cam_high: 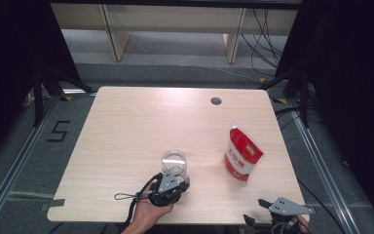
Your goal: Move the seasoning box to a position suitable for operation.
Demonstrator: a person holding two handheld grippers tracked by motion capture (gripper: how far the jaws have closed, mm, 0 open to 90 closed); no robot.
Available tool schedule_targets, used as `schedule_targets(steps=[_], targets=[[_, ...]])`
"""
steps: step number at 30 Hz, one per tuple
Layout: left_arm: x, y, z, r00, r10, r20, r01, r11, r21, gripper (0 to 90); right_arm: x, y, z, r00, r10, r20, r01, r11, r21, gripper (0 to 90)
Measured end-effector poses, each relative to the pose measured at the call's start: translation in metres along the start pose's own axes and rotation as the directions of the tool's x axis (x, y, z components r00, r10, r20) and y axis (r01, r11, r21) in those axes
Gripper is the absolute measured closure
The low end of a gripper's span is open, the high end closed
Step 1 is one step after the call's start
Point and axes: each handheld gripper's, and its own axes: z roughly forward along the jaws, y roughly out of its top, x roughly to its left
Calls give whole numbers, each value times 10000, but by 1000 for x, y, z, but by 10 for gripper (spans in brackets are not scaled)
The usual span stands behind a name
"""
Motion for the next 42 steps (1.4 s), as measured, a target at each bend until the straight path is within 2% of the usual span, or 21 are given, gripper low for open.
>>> schedule_targets(steps=[2, 4, 5, 6, 7, 8, 10, 11, 13, 14, 16, 18, 27, 29, 31, 33, 34, 35, 38, 41, 42], targets=[[4, -2, -6, 10000, 82, 47, -83, 9998, 166, 860, 0, 0, 0, 10000, -54, 74, 55, 10000, -30, 247], [6, -6, -11, 9996, 7, 299, -9, 10000, 83, 857, 0, 0, 0, 10000, 17, -9, -17, 10000, -13, 247], [9, -7, -14, 9995, 212, 226, -218, 9993, 295, 855, 0, 0, 0, 10000, 35, -53, -35, 10000, 11, 247], [9, -9, -17, 9995, 131, 281, -134, 9999, 103, 852, 0, 0, 0, 10000, 36, -47, -36, 10000, 13, 247], [13, -11, -21, 9988, 239, 416, -249, 9994, 231, 850, 0, 0, 0, 10000, -41, 6, 41, 10000, -85, 247], [14, -12, -22, 9990, 84, 443, -91, 9998, 173, 847, 0, 0, 0, 10000, -70, -23, 70, 10000, -25, 247], [18, -14, -27, 9985, 240, 491, -256, 9992, 303, 843, 2, 0, -1, 9998, 217, 7, -217, 9998, 51, 247], [18, -16, -29, 9985, 119, 528, -129, 9997, 186, 841, 0, 0, 0, 10000, -24, 6, 24, 10000, -4, 247], [21, -17, -32, 9981, 249, 564, -266, 9992, 288, 840, 0, 0, 0, 10000, -21, -2, 21, 10000, -6, 247], [21, -18, -34, 9983, 91, 576, -105, 9996, 246, 839, 0, 0, 0, 10000, -22, -6, 22, 10000, -7, 247], [24, -20, -36, 9980, 109, 615, -124, 9996, 249, 837, 2, 0, 0, 9998, 184, -18, -184, 9998, 66, 247], [25, -22, -39, 9979, 43, 652, -56, 9998, 196, 835, 0, 0, 1, 10000, -23, -32, 22, 10000, -50, 246], [32, -30, -52, 9982, -21, 604, 5, 9996, 275, 822, 1, 0, 1, 9999, 71, -93, -71, 10000, 32, 246], [34, -32, -55, 9982, -216, 555, 207, 9996, 177, 818, 4, 0, 1, 9991, 412, -91, -411, 9990, 150, 246], [38, -33, -58, 9992, -15, 399, 0, 9993, 376, 814, 4, 0, 1, 9992, 364, -150, -362, 9993, 112, 246], [38, -35, -61, 9980, -384, 493, 374, 9991, 212, 811, 5, 0, 1, 9988, 484, -108, -482, 9987, 189, 246], [38, -35, -61, 9980, -384, 493, 374, 9991, 212, 811, 5, 0, 1, 9988, 484, -108, -482, 9987, 189, 246], [41, -35, -64, 9991, -158, 393, 142, 9991, 407, 811, 4, 0, 1, 9995, 272, -136, -270, 9996, 120, 245], [43, -38, -67, 9980, -489, 400, 482, 9987, 190, 821, 3, 0, 2, 9997, 233, -116, -233, 9997, 46, 244], [48, -40, -74, 9986, -454, 253, 449, 9988, 201, 850, 4, 0, 2, 9997, 235, -111, -235, 9997, 59, 244], [49, -40, -75, 9982, -564, 188, 564, 9984, 43, 850, 4, 0, 2, 9996, 254, -124, -253, 9996, 82, 244]])
